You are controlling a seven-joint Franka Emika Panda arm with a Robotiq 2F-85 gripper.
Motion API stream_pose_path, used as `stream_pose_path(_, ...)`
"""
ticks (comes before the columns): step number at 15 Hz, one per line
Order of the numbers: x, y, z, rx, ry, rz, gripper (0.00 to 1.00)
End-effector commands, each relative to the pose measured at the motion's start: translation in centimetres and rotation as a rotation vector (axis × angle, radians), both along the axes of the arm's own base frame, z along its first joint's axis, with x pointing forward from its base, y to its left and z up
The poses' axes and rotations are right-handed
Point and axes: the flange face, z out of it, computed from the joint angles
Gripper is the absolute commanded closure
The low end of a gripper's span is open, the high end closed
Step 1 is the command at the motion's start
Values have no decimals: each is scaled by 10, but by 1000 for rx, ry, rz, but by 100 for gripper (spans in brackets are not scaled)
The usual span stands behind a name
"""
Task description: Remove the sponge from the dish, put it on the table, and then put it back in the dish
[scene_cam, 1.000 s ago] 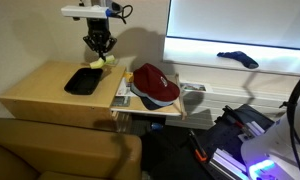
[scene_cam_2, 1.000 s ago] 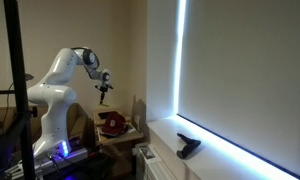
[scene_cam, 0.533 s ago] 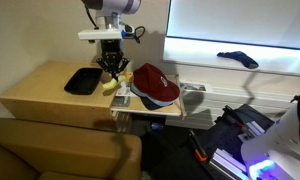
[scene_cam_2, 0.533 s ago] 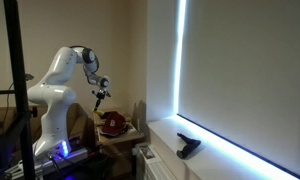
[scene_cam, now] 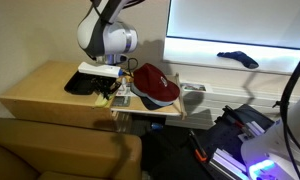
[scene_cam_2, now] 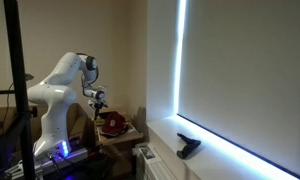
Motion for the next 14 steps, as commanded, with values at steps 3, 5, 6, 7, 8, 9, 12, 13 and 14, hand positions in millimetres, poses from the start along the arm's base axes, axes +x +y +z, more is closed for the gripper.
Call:
stream_pose_path(3, 1, -5, -28, 14, -89, 58, 99)
stream_pose_path(5, 2, -8, -27, 5, -111, 66, 99)
stream_pose_path(6, 4, -7, -26, 16, -126, 68, 99)
stream_pose_path(7, 5, -9, -26, 2, -135, 68, 70)
stream_pose_path(8, 5, -9, -25, -7, -128, 65, 69)
stream_pose_path(9, 3, -10, -24, -10, -120, 78, 63)
stream_pose_path(12, 2, -10, -14, -23, -113, 101, 42)
stream_pose_path(13, 1, -8, -10, -25, -121, 110, 34)
stream_pose_path(14, 1, -7, -3, -31, -134, 120, 28)
